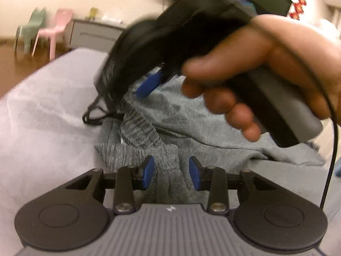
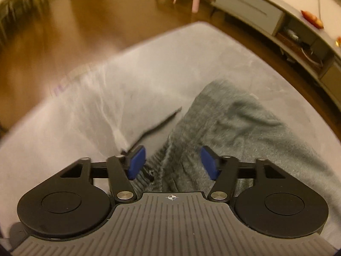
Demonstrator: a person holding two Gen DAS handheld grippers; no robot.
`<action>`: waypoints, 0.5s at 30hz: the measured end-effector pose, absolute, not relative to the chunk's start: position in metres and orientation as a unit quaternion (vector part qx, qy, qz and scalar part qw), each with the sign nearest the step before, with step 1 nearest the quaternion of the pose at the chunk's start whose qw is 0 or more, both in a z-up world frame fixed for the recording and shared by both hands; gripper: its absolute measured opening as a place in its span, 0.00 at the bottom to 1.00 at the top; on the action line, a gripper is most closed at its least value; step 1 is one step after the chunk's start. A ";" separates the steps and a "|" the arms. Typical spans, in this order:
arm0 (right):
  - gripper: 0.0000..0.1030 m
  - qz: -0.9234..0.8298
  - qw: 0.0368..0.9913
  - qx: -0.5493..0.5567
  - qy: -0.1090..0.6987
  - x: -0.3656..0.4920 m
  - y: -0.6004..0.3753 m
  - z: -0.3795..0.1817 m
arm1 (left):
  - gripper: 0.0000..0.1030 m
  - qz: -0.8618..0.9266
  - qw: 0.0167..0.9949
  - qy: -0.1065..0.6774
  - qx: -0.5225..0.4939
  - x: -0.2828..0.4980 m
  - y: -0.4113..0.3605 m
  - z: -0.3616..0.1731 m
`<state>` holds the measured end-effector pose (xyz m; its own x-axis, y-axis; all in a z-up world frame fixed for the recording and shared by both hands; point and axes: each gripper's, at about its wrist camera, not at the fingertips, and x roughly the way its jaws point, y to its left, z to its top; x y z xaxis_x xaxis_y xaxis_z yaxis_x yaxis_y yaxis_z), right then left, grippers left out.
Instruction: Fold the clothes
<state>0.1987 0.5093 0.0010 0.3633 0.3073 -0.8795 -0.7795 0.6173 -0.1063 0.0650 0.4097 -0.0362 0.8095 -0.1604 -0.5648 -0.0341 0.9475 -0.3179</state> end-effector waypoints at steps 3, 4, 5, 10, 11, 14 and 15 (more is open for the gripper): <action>0.08 0.335 0.782 -0.308 0.425 0.193 0.509 -0.001 | 0.34 -0.023 0.950 0.274 -0.147 0.057 0.423 -0.026; 0.07 0.331 0.782 -0.322 0.418 0.192 0.509 -0.002 | 0.34 -0.020 0.954 0.262 -0.147 0.055 0.431 -0.023; 0.06 0.332 0.784 -0.326 0.411 0.190 0.505 0.000 | 0.34 -0.018 0.957 0.250 -0.145 0.053 0.438 -0.019; 0.04 0.349 0.789 -0.317 0.394 0.184 0.487 0.018 | 0.40 -0.089 0.963 0.234 -0.102 0.068 0.438 -0.027; 0.04 0.355 0.789 -0.308 0.395 0.184 0.486 0.022 | 0.41 -0.106 0.962 0.235 -0.091 0.072 0.433 -0.029; 0.04 0.368 0.789 -0.293 0.396 0.180 0.484 0.035 | 0.41 -0.134 0.959 0.245 -0.057 0.084 0.421 -0.035; 0.04 0.368 0.788 -0.299 0.393 0.179 0.485 0.037 | 0.41 -0.142 0.956 0.252 -0.046 0.087 0.417 -0.036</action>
<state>0.1793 0.4849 0.0373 0.4196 0.3450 -0.8396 -0.8148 0.5508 -0.1809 0.0866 0.4169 -0.0359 0.8329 -0.2944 -0.4686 0.2483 0.9555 -0.1590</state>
